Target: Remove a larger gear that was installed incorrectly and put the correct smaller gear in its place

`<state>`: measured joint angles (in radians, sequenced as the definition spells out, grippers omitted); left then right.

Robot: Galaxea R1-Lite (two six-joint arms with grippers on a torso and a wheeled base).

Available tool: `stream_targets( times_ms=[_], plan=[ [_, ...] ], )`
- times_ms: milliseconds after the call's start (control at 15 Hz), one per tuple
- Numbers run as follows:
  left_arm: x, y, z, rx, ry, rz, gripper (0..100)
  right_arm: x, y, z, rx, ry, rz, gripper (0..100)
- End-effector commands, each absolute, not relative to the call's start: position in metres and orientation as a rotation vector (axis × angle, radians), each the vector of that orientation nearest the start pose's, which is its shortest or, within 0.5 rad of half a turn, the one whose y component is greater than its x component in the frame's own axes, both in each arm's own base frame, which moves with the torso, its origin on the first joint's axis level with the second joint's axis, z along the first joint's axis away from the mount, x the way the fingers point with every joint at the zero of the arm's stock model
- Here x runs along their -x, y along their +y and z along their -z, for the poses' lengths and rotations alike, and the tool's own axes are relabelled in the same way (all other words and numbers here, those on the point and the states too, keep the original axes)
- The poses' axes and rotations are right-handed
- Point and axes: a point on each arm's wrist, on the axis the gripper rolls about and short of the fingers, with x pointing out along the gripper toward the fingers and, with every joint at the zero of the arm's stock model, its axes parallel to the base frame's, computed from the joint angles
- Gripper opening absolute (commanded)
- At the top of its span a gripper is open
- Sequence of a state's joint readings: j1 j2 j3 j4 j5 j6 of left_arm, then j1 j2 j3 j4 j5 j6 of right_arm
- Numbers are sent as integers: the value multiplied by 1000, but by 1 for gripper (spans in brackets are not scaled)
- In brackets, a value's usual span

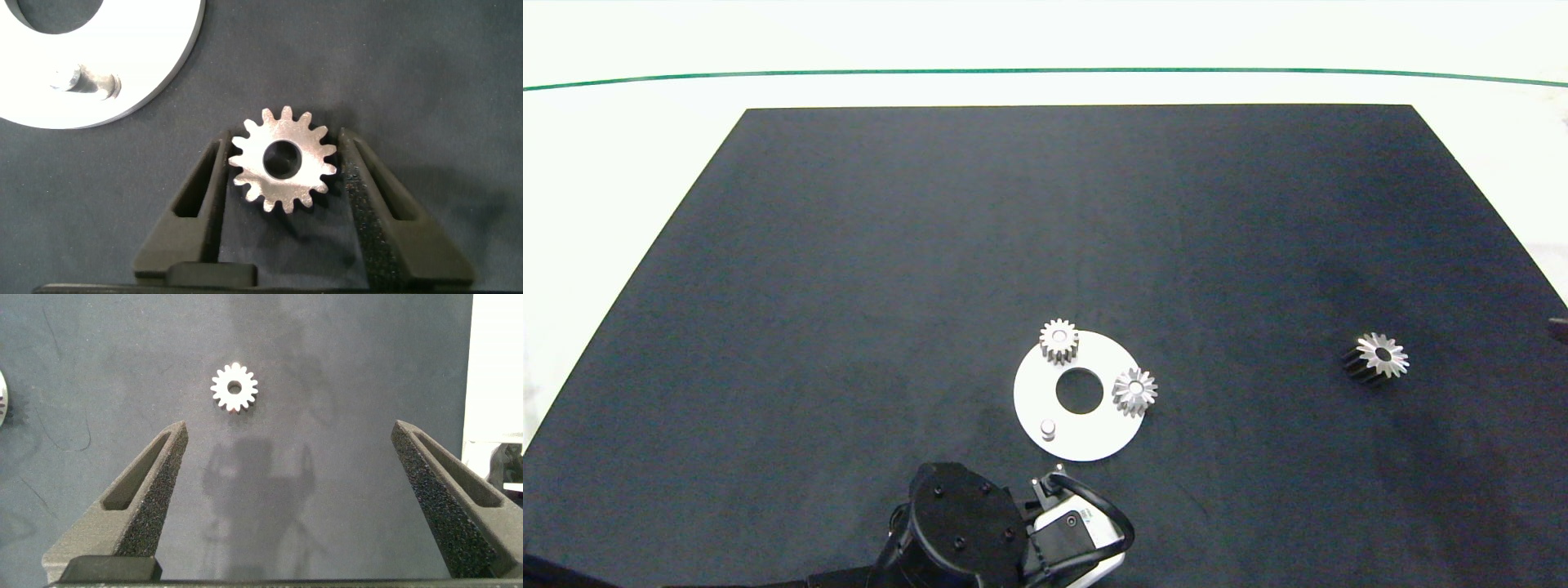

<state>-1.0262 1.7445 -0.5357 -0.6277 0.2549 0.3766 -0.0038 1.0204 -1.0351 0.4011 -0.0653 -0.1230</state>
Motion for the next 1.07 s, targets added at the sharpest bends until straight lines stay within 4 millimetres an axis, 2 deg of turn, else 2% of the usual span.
stream_targets(
  times_ms=[67,933,1067],
  plan=[
    [-145,-228,-103,-709,332,837,42,-111,-2,-295,135,392,45,100],
    [-146,-228,-102,-707,339,834,16,-111,-2,-295,135,392,45,100],
    [-147,-229,-105,-703,333,833,16,-111,-2,-295,135,392,45,100]
  ],
)
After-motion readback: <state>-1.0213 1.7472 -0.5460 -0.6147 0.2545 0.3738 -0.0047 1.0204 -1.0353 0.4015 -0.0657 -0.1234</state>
